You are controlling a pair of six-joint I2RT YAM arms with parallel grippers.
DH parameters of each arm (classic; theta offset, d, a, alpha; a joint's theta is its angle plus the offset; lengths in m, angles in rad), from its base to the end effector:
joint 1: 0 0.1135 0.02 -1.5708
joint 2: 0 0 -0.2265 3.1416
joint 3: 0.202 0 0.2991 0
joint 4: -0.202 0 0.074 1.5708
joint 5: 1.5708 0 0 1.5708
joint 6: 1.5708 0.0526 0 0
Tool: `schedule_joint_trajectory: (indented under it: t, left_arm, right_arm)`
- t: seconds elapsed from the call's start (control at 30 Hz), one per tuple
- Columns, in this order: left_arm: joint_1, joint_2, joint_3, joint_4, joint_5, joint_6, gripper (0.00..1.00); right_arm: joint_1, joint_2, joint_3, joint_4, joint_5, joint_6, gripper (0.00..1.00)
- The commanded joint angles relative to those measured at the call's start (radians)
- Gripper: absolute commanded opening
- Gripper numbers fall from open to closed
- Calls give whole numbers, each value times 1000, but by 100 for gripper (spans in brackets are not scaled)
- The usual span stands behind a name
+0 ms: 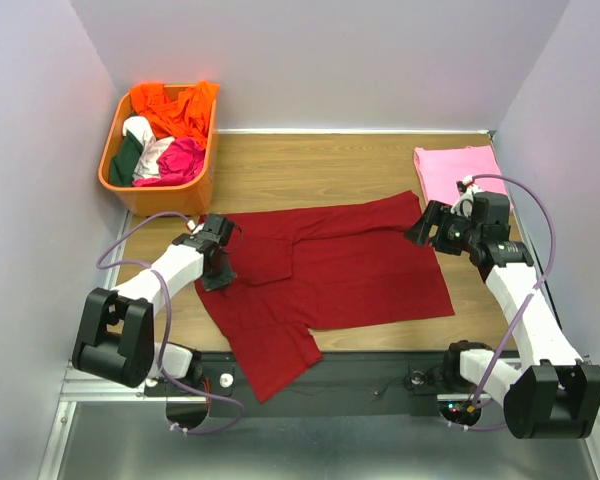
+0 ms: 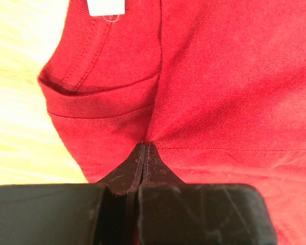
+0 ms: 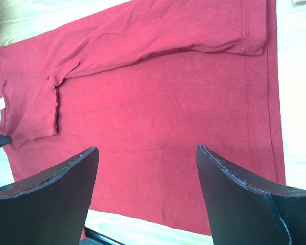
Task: Fold and stack the t-shirts
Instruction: Fold the tshirt
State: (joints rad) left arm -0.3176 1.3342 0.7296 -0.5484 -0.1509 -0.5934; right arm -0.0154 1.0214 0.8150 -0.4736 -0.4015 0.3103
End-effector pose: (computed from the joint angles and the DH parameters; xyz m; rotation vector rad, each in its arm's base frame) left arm 0.2810 -0.0841 0.1013 -0.4141 2.6690 -0.0685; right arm 0.2963 0.0160 0.2284 0.1489 2.2520 0.6097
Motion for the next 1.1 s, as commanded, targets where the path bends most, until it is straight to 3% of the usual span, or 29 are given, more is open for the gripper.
schedule_joint_trajectory:
  t: [0.0, 0.03, 0.1, 0.13, 0.27, 0.4, 0.43, 0.63, 0.83, 1.07]
  left_arm:
    - [14, -21, 45, -73, -9, 41, 9]
    - [15, -29, 45, -76, -4, 41, 13]
    - [15, -56, 42, -82, 13, 41, 32]
    - [15, -82, 42, -81, 20, 38, 52]
    - [15, -148, 79, -33, 60, 0, 69]
    - [17, -185, 105, 190, 112, -25, 65]
    - [15, -135, 126, 287, 123, -25, 65]
    - [17, 190, 341, 496, 212, -22, 57]
    - [20, 500, 534, 507, 220, -5, 56]
    - [46, 576, 495, 513, 195, -34, 56]
  right_arm:
    - [-3, 0, 13, 12, -14, 1, 83]
    - [-3, 11, 19, 12, -19, 3, 83]
    - [-3, 52, 45, 13, -62, 10, 83]
    - [-3, 74, 55, 15, -75, 16, 83]
    - [-3, 182, 84, 112, -143, 58, 82]
    - [6, 308, 107, 335, -206, 168, 80]
    - [9, 345, 134, 413, -209, 185, 80]
    - [12, 635, 248, 708, -215, 320, 77]
    - [14, 885, 377, 834, -206, 352, 74]
    - [3, 993, 374, 837, -122, 320, 73]
